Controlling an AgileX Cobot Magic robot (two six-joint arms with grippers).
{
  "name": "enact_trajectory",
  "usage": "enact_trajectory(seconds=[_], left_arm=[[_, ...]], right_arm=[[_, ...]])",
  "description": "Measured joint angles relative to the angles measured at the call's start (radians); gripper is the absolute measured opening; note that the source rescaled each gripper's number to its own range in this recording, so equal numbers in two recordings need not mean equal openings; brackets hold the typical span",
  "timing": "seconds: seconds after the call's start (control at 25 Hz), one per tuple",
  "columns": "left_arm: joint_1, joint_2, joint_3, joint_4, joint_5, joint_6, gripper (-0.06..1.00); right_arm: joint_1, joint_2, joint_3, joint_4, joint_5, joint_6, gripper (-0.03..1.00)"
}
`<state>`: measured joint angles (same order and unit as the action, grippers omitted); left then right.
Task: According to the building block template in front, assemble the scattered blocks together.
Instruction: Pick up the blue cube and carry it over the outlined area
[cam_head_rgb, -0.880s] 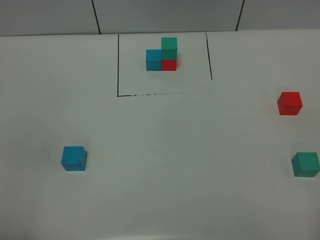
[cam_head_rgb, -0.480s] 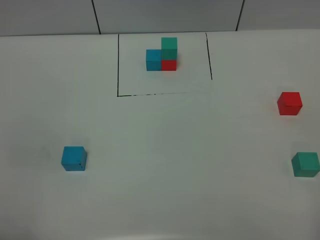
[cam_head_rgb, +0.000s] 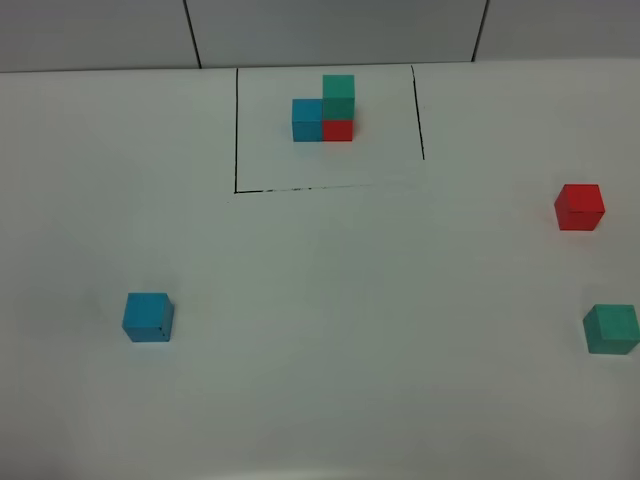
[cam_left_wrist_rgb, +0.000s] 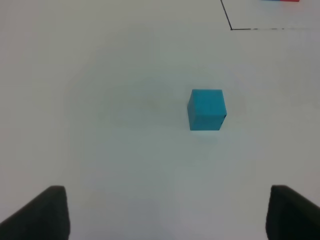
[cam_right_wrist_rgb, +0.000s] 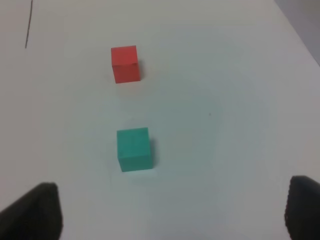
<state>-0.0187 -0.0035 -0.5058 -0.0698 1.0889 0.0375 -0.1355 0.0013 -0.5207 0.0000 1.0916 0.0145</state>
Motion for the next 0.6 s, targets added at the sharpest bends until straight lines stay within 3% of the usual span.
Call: enact_trajectory(seconds=[0.6], left_arm=[[0.0, 0.0, 0.0, 0.0, 0.0, 0.0, 0.98]], right_arm=[[0.0, 0.0, 0.0, 0.0, 0.0, 0.003, 0.74]])
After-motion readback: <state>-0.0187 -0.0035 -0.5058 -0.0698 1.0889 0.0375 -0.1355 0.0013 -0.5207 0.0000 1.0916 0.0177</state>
